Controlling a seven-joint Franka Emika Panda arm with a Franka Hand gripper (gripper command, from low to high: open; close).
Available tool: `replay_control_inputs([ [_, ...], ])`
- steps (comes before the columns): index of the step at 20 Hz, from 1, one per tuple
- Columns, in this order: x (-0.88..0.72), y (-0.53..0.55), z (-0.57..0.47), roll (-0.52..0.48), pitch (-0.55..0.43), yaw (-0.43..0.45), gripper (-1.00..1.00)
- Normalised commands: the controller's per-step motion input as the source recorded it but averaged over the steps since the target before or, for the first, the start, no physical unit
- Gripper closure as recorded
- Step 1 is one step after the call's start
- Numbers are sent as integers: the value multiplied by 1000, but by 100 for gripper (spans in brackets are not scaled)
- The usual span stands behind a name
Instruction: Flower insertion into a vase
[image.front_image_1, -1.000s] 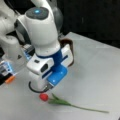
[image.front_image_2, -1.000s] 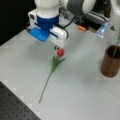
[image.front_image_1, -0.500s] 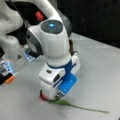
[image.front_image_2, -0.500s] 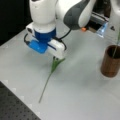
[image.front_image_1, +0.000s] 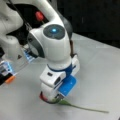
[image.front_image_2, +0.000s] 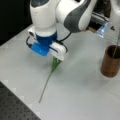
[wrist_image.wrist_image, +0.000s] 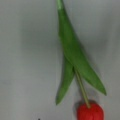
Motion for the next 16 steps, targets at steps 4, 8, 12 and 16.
replay_control_inputs([
  [4,59,34,-212,-39,95,-61,-100],
  [8,104,22,-195,-78,70,-43,-100],
  [12,158,28,-205,-99,32,-23,-100],
  [16,233,24,-250,-135,-25,-6,-100],
])
